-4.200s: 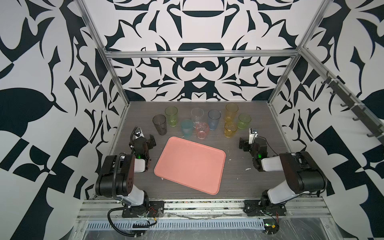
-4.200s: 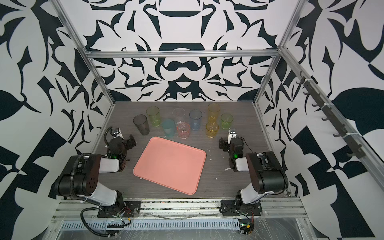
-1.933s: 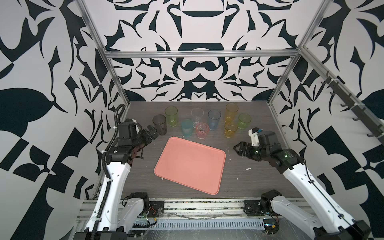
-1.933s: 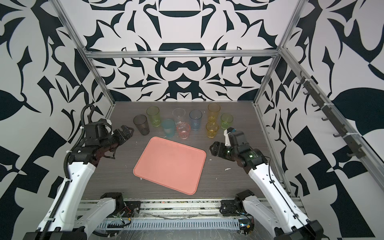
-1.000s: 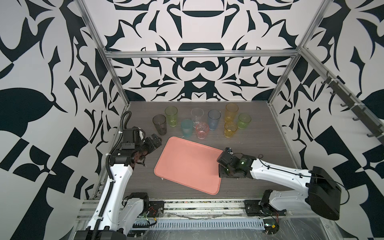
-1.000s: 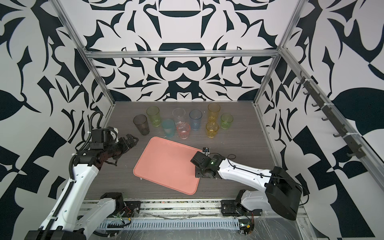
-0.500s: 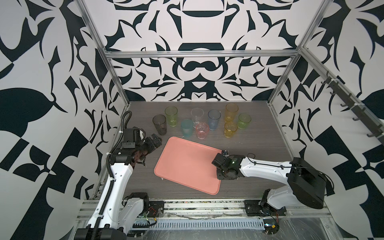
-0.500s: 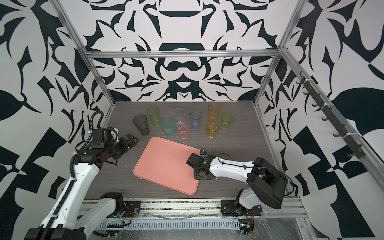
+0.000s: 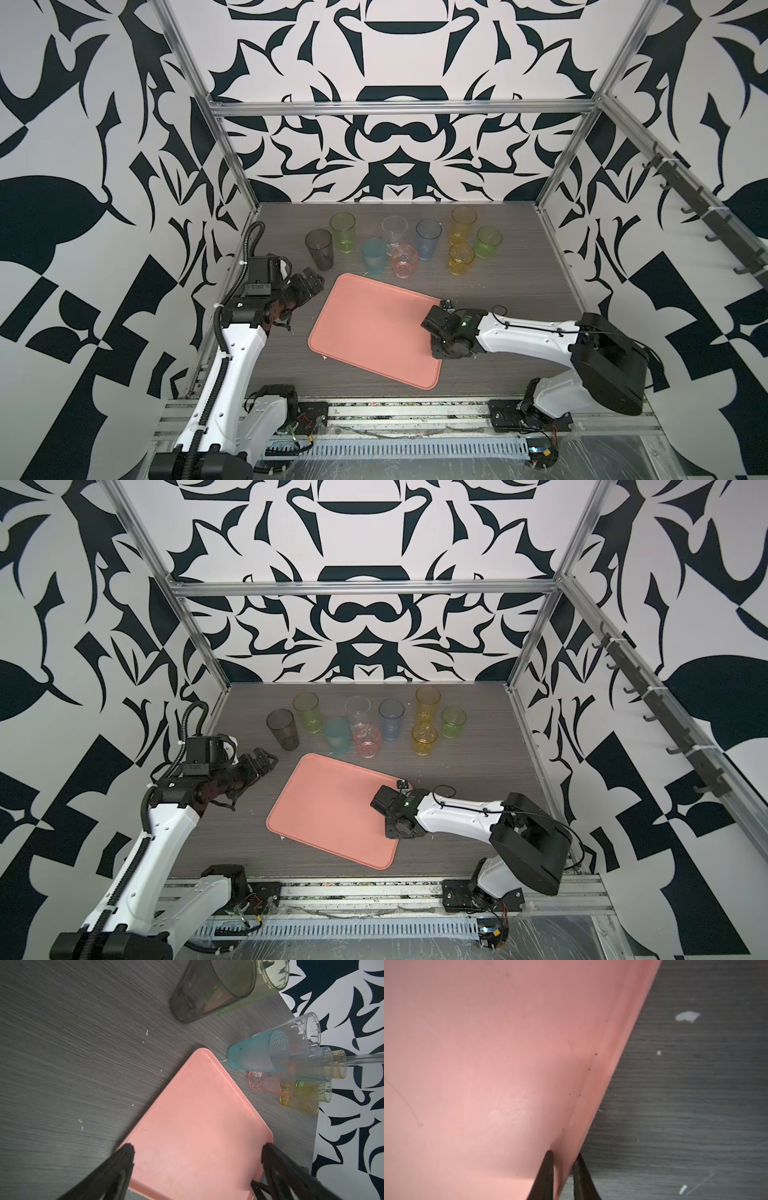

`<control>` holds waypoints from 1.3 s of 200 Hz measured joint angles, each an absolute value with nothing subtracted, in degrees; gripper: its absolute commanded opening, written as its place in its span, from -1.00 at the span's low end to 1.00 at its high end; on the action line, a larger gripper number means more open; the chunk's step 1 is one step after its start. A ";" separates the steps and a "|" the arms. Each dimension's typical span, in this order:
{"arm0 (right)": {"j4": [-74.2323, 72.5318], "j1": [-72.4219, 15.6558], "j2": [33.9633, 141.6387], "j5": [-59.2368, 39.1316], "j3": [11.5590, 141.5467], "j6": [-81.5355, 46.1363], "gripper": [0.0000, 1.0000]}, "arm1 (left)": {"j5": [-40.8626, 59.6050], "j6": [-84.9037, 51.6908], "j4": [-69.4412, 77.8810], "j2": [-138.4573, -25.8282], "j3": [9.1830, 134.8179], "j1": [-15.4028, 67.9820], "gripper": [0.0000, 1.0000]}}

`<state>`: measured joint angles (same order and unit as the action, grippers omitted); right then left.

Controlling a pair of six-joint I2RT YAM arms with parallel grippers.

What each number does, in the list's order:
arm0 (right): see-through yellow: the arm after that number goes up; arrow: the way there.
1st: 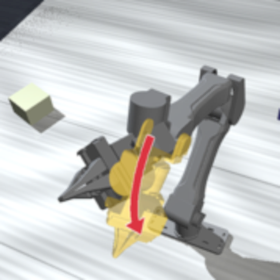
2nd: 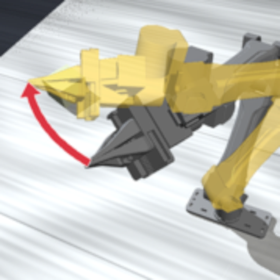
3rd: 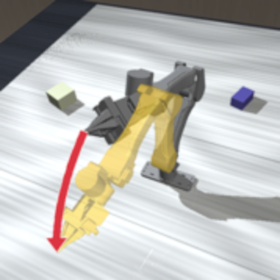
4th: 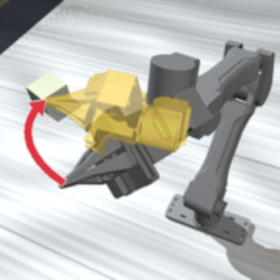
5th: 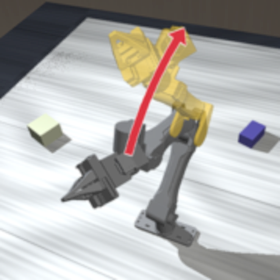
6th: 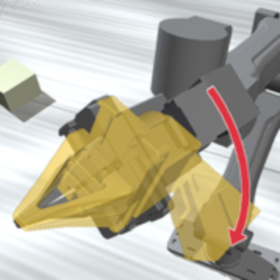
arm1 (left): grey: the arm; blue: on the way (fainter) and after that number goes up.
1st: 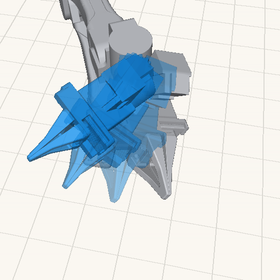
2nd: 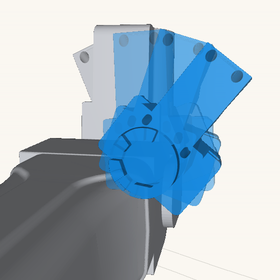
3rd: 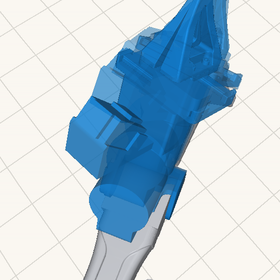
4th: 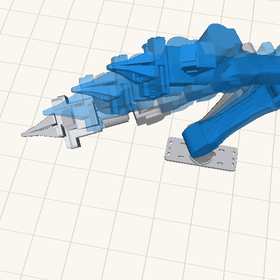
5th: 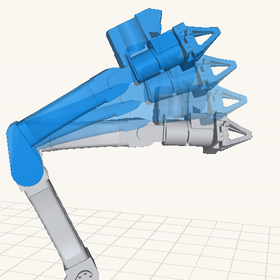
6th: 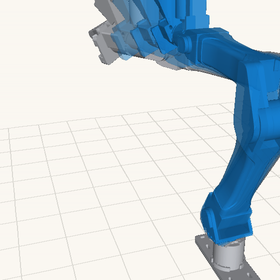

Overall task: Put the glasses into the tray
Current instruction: 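Grip the tray's near corner with the right gripper while left gripper hovers, then slide the pink tray farther from the robot with the right gripper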

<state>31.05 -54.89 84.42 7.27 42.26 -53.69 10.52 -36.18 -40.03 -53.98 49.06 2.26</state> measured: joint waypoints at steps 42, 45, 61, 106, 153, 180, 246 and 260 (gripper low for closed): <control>32.10 -54.76 84.20 7.31 42.37 -52.10 -0.88 | 10.52 -36.18 -40.07 -54.15 49.06 2.26 0.99; 32.12 -54.70 84.20 7.29 42.39 -52.03 -0.89 | 10.52 -36.18 -40.07 -54.15 49.06 2.26 0.99; 32.42 -54.22 84.20 7.09 42.57 -51.62 -0.95 | 10.52 -36.18 -40.07 -54.15 49.06 2.26 0.99; 33.52 -51.40 83.90 6.74 42.59 -49.19 -1.00 | 10.52 -36.16 -40.10 -54.15 49.06 2.26 0.99; 35.05 -47.81 81.87 6.22 42.04 -45.95 -1.00 | 10.52 -36.16 -40.12 -54.15 49.06 2.26 0.99; 35.57 -46.15 80.44 5.67 41.80 -42.46 -1.00 | 10.52 -36.14 -40.12 -54.15 49.06 2.26 0.99; 35.51 -39.31 80.34 2.35 41.25 -33.58 -1.00 | 10.52 -36.16 -40.18 -54.15 49.06 2.26 0.99; 35.35 -38.35 80.42 1.93 41.25 -32.32 -1.00 | 10.52 -36.16 -40.21 -54.13 49.06 2.26 0.99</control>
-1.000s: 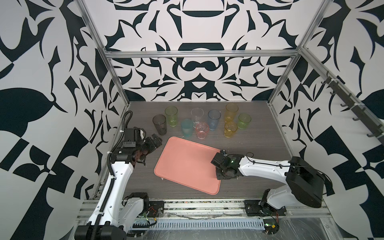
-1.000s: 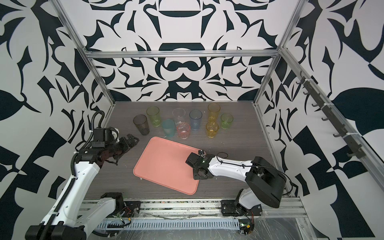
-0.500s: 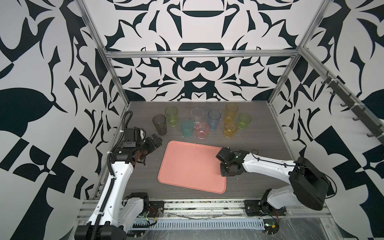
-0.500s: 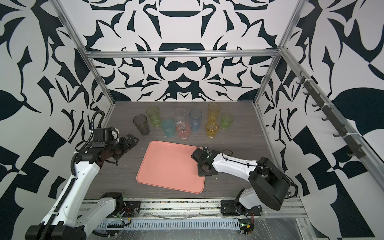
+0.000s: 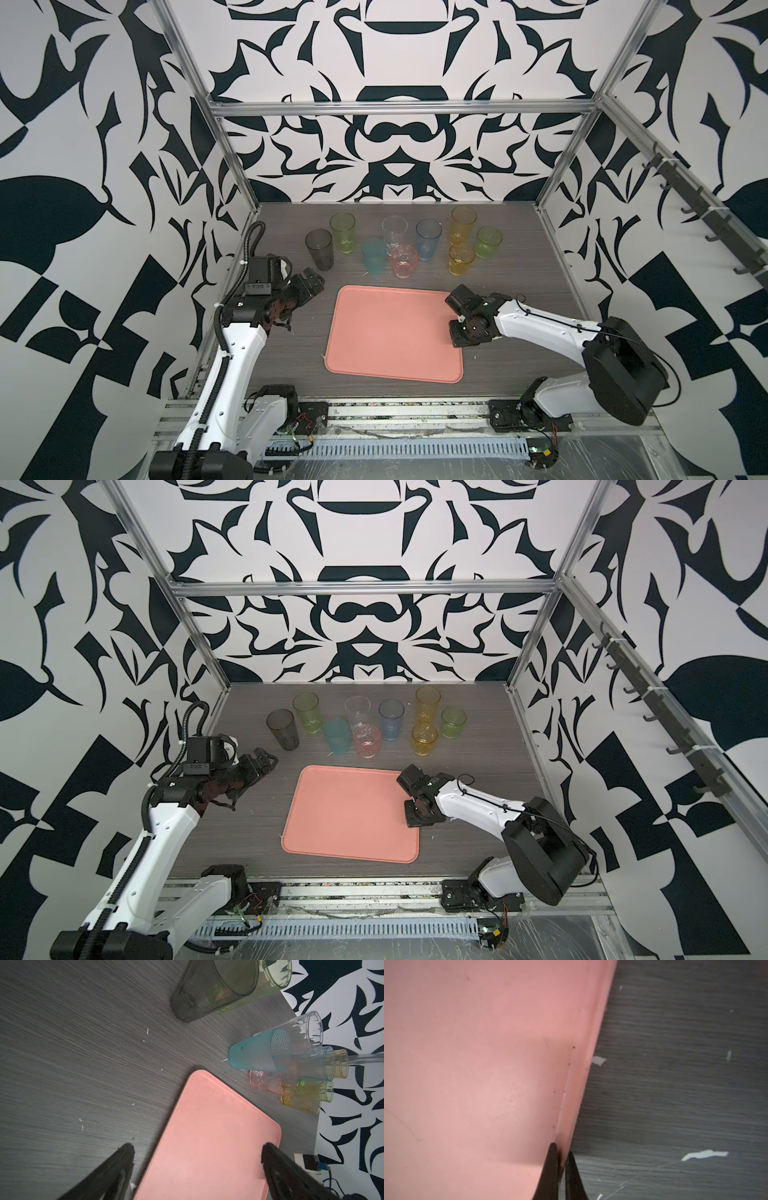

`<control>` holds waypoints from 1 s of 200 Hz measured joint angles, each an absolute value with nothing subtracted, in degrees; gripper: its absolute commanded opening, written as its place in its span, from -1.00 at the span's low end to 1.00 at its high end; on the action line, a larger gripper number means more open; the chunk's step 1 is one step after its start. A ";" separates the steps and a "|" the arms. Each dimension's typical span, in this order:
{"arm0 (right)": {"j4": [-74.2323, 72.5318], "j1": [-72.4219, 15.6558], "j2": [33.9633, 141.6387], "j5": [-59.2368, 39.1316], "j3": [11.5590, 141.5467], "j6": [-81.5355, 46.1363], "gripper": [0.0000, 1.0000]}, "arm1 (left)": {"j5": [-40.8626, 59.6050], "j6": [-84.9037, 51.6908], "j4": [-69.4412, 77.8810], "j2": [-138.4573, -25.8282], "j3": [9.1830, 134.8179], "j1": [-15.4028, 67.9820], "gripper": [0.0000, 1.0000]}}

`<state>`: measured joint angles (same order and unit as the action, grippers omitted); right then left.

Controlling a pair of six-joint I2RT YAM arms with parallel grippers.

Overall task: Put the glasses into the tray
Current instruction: 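Slide the pink tray farther from the robot with the right gripper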

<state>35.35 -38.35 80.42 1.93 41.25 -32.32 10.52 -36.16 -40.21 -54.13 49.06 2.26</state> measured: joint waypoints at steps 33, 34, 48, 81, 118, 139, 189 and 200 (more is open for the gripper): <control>35.22 -36.32 82.54 1.32 41.93 -29.82 -1.00 | 10.52 -36.01 -40.56 -54.13 49.06 2.26 0.99; 35.29 -36.29 82.63 1.34 42.04 -29.76 -1.00 | 10.52 -36.01 -40.56 -54.13 49.06 2.26 0.99; 35.35 -35.97 83.66 1.43 42.92 -28.58 -1.00 | 10.52 -35.99 -40.71 -54.13 49.06 2.26 0.99; 34.92 -35.64 84.29 1.91 43.53 -26.30 -1.00 | 10.52 -35.94 -41.12 -54.13 49.06 2.26 0.99; 34.94 -34.41 85.58 2.83 44.91 -23.77 -1.00 | 10.52 -35.77 -41.23 -54.13 49.06 2.26 0.99; 34.85 -33.80 86.48 3.01 45.87 -22.24 -1.00 | 10.52 -35.73 -41.23 -54.15 49.06 2.26 0.99; 34.63 -32.93 86.56 2.66 46.13 -19.49 -1.00 | 10.57 -35.70 -41.21 -54.17 49.06 2.26 0.99; 34.65 -32.80 86.56 2.61 46.13 -19.46 -1.00 | 10.55 -35.73 -41.21 -54.17 49.06 2.26 0.99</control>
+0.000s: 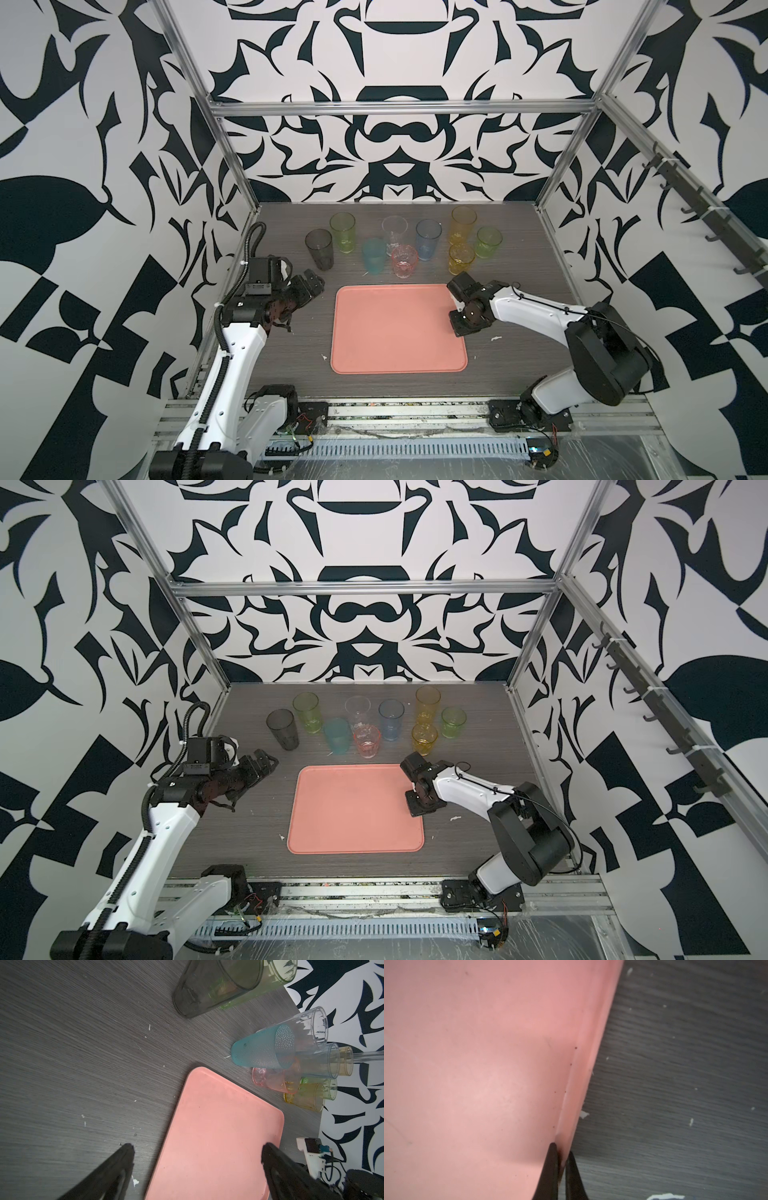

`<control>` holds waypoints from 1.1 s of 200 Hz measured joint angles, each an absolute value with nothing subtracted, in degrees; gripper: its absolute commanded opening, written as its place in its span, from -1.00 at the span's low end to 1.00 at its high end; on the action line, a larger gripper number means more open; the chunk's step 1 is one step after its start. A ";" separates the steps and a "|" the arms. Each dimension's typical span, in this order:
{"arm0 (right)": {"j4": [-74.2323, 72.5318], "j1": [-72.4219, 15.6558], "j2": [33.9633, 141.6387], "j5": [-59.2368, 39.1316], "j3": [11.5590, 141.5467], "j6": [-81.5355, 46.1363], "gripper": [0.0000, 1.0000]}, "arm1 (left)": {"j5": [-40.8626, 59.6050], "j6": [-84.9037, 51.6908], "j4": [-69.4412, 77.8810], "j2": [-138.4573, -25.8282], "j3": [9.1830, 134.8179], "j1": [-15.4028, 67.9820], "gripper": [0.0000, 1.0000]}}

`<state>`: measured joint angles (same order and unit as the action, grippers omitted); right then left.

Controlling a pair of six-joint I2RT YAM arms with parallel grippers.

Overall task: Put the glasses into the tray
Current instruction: 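Slide the pink tray farther from the robot with the right gripper, then release the tray and lift right gripper while left gripper reaches the dark grey cup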

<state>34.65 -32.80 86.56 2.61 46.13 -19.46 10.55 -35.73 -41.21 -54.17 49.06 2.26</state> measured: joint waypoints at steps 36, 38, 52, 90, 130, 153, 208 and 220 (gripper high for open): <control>34.65 -32.71 86.28 2.72 46.13 -20.01 -1.00 | 10.57 -35.73 -41.21 -54.17 49.06 2.26 0.99; 34.65 -32.71 86.28 2.72 46.13 -20.01 -1.00 | 10.57 -35.73 -41.21 -54.17 49.06 2.26 0.99; 34.68 -32.69 86.13 2.79 46.13 -20.56 -1.00 | 10.57 -35.73 -41.21 -54.17 49.06 2.26 0.99; 34.85 -32.71 86.02 2.76 46.02 -22.68 -1.00 | 10.72 -35.75 -41.23 -54.17 49.06 2.26 0.99; 34.63 -32.71 85.78 2.72 44.93 -24.58 -1.00 | 10.79 -35.77 -41.23 -54.17 49.06 2.26 0.99; 34.63 -32.71 85.76 2.79 44.93 -25.69 -0.70 | 10.79 -35.79 -41.23 -54.19 49.06 2.26 0.99; 37.36 -32.71 84.42 3.90 46.09 -26.96 -0.11 | 10.68 -35.99 -41.67 -55.44 50.78 2.26 0.99; 37.89 -32.71 82.81 4.16 46.59 -26.70 -0.07 | 10.26 -35.99 -41.82 -56.05 51.88 2.26 0.99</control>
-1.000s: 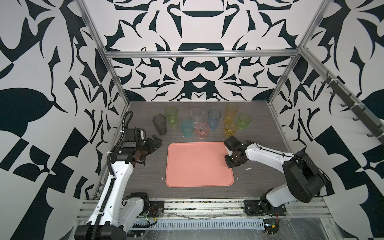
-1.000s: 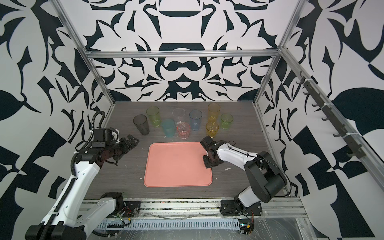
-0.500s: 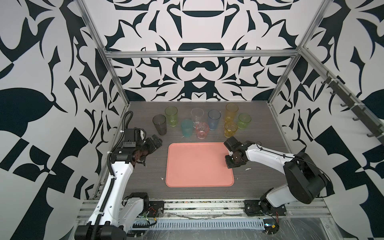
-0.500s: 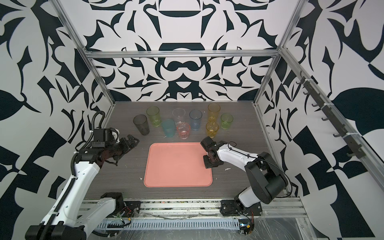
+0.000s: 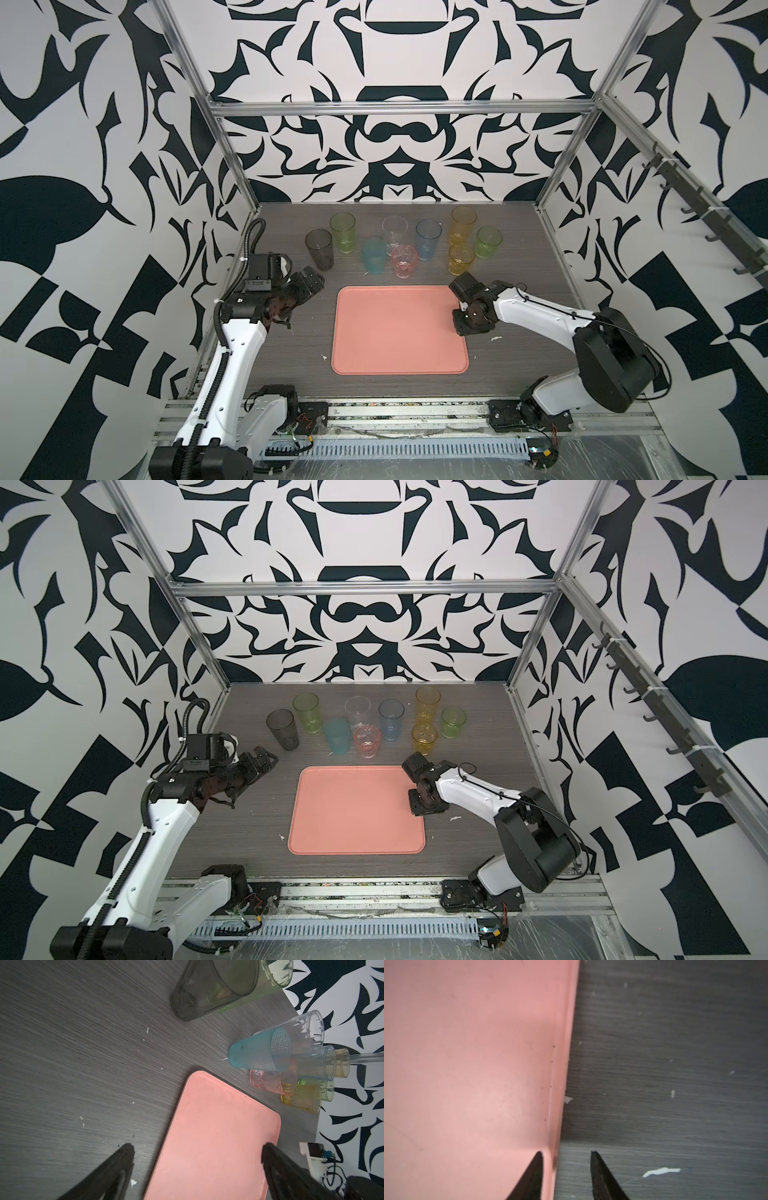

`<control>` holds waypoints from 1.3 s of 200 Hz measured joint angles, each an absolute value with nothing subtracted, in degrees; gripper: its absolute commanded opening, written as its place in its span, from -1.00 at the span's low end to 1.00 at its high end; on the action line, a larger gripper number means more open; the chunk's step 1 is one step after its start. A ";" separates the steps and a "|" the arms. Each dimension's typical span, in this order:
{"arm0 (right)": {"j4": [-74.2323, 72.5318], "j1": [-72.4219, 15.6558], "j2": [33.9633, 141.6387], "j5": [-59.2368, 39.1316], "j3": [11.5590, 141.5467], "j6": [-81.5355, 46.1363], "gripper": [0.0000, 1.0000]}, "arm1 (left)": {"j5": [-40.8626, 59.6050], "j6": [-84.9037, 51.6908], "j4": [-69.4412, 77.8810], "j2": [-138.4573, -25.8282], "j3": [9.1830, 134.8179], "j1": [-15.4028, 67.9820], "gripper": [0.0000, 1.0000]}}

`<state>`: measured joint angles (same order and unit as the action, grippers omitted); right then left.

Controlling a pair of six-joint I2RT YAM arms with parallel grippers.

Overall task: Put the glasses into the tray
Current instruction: 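Release the tray and lift right gripper while left gripper reaches the dark grey cup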

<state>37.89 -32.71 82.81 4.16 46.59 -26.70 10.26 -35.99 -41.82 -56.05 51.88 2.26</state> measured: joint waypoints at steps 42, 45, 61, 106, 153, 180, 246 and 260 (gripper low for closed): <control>37.91 -32.71 74.67 4.43 47.13 -25.67 -0.01 | 7.79 -35.97 -42.48 -59.55 56.64 2.26 0.99; 37.87 -32.71 74.17 4.47 47.13 -25.56 0.00 | 7.64 -35.97 -42.52 -59.79 56.95 2.26 0.99; 37.50 -32.71 71.20 4.58 47.11 -25.15 0.01 | 6.66 -35.97 -42.83 -61.82 59.18 2.26 0.99; 34.30 -32.71 62.17 4.14 45.04 -23.16 0.12 | 3.31 -36.12 -43.64 -66.54 65.10 2.26 0.98; 32.47 -32.71 55.13 4.82 40.88 -20.49 0.36 | -3.27 -37.15 -43.88 -69.25 68.34 2.26 0.98; 30.83 -32.71 53.21 5.78 37.93 -19.97 0.49 | -5.26 -37.65 -42.78 -70.37 68.36 2.26 0.99; 27.99 -32.71 53.08 7.38 34.59 -20.38 0.99 | -4.58 -37.32 -42.98 -81.71 73.32 2.26 0.99; 27.51 -32.71 53.06 7.62 34.52 -20.38 0.99 | -4.12 -37.06 -43.59 -83.09 74.28 2.26 0.99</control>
<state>27.51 -32.71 53.06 7.62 34.52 -20.38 -4.12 -37.06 -43.59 -83.09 74.28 2.26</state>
